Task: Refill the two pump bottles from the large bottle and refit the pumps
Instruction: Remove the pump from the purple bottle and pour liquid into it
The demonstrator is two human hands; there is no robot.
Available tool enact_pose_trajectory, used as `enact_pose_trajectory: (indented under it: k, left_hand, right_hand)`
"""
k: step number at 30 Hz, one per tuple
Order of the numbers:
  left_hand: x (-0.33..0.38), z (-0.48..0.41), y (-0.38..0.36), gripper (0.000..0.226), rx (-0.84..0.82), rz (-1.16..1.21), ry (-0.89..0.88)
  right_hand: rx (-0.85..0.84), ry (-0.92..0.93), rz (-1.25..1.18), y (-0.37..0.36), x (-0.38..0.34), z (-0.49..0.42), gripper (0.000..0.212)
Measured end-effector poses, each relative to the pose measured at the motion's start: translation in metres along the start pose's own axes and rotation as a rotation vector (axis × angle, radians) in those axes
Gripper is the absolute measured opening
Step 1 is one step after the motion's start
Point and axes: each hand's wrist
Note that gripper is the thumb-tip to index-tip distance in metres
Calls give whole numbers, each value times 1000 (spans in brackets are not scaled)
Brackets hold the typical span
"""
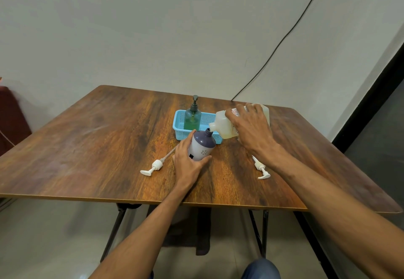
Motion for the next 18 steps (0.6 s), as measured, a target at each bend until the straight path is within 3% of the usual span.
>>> enact_pose_trajectory:
  k: [9, 18]
  left_hand:
    - [0, 0, 0, 90, -12, 1, 20]
    - [2, 0, 0, 90, -9, 7, 20]
  right_hand:
    - [6, 6, 5, 2, 0, 0, 65]
    - [61, -29, -63, 2, -1, 0, 48]
Point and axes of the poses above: each hand's wrist, its own z-axis away from the middle knuckle, its own y-axis out of the back of the hand, x = y × z, and after that the axes turned 5 degrees about x, right-handed
